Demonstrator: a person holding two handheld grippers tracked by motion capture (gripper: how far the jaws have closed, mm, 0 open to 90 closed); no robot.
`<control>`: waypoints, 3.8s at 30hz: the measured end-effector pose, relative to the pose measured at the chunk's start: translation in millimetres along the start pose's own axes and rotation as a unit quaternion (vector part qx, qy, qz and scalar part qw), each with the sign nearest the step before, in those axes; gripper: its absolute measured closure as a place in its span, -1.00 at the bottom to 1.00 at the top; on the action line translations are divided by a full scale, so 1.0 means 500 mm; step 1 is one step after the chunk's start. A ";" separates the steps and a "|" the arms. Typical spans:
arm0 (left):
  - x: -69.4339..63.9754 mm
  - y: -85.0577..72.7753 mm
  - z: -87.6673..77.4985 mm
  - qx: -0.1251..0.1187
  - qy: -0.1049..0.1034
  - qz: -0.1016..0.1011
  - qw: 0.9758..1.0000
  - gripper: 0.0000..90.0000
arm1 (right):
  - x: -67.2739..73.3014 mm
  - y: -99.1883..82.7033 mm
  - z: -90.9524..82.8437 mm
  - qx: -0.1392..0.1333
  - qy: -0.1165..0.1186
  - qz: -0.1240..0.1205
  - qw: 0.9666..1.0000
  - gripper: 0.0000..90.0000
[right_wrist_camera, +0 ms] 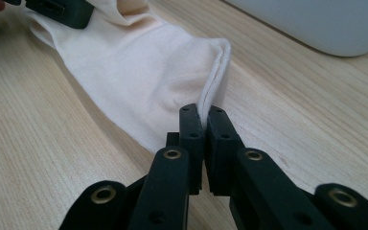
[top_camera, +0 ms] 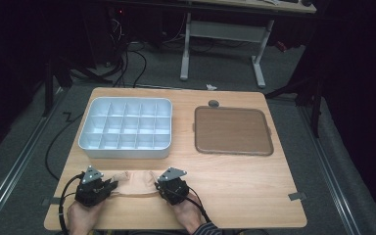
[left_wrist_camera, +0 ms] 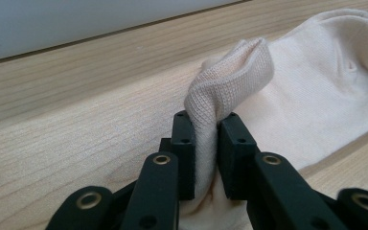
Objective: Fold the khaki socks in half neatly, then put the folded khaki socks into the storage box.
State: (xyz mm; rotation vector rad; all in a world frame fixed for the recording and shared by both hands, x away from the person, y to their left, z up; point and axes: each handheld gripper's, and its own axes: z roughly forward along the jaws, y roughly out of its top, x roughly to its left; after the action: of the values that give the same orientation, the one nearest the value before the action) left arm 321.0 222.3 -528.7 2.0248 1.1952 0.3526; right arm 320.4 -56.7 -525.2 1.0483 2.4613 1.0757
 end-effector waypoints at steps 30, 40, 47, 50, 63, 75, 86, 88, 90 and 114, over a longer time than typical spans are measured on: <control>-0.085 0.053 0.025 -0.025 -0.046 0.031 0.998 0.77 | -0.042 -0.030 -0.093 -0.027 -0.036 0.008 0.999 0.94; -0.129 0.071 0.051 -0.027 -0.062 0.059 0.996 0.77 | -0.077 -0.063 -0.133 -0.036 -0.054 0.024 0.998 0.93; -0.155 0.088 0.072 -0.026 -0.072 0.071 0.994 0.77 | -0.094 -0.077 -0.157 -0.040 -0.064 0.038 0.996 0.94; -0.166 0.092 0.084 -0.025 -0.076 0.078 0.994 0.77 | -0.104 -0.085 -0.170 -0.040 -0.072 0.045 0.996 0.93; -0.200 0.102 0.127 -0.018 -0.084 0.077 0.993 0.76 | -0.133 -0.124 -0.187 -0.027 -0.096 0.069 0.993 0.93; -0.221 0.103 0.148 -0.014 -0.046 0.085 0.995 0.66 | -0.152 -0.140 -0.176 -0.011 -0.109 0.082 0.991 0.93; -0.208 0.103 0.141 -0.010 -0.010 0.066 0.998 0.03 | -0.158 -0.142 -0.166 -0.009 -0.106 0.092 0.990 0.73; -0.202 0.099 0.137 -0.010 -0.012 0.055 0.998 0.00 | -0.160 -0.142 -0.163 -0.006 -0.108 0.092 0.990 0.62; -0.201 0.098 0.135 -0.011 -0.013 0.052 0.998 -0.01 | -0.160 -0.142 -0.163 -0.007 -0.108 0.094 0.990 0.58; -0.140 0.111 0.116 -0.006 -0.048 0.000 0.999 -0.04 | -0.079 -0.058 -0.138 -0.043 -0.046 0.046 0.997 0.87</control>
State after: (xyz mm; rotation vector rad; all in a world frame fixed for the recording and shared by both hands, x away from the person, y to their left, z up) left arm 352.2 120.8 -519.7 2.0076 1.1308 0.2583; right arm 300.2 -134.8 -500.0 1.1686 2.2941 1.1239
